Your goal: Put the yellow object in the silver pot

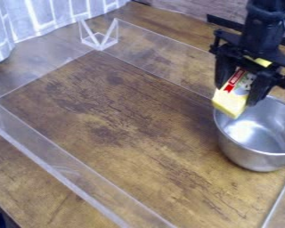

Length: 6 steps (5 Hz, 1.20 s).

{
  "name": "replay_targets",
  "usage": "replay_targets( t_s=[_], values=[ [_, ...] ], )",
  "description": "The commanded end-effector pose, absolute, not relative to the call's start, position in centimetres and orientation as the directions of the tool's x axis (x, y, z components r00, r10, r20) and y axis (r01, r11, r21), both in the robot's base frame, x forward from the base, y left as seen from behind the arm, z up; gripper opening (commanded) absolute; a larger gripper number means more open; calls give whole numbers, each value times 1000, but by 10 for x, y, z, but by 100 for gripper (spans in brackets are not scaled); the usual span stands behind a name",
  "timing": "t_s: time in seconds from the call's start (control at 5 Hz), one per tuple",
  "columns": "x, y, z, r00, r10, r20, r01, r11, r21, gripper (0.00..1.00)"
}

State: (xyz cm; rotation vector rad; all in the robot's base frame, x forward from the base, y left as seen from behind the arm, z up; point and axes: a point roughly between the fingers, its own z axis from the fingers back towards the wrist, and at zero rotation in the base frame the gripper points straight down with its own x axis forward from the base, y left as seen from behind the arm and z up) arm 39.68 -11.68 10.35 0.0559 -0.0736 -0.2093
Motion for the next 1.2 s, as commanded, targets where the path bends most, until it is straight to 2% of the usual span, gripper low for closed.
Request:
replay_targets(
  t_s=[0.0,0.2,0.4,0.8,1.0],
  values=[
    [413,-134,136,960,-240,145,235,971,50,0],
    [409,-144,129,958,-246,146,243,969,40,100],
    [411,-138,113,956,-259,138,256,966,42,100],
    [405,-119,98,970,-210,124,206,977,48,100],
    [400,-117,93,975,-184,121,179,983,47,0]
  ],
)
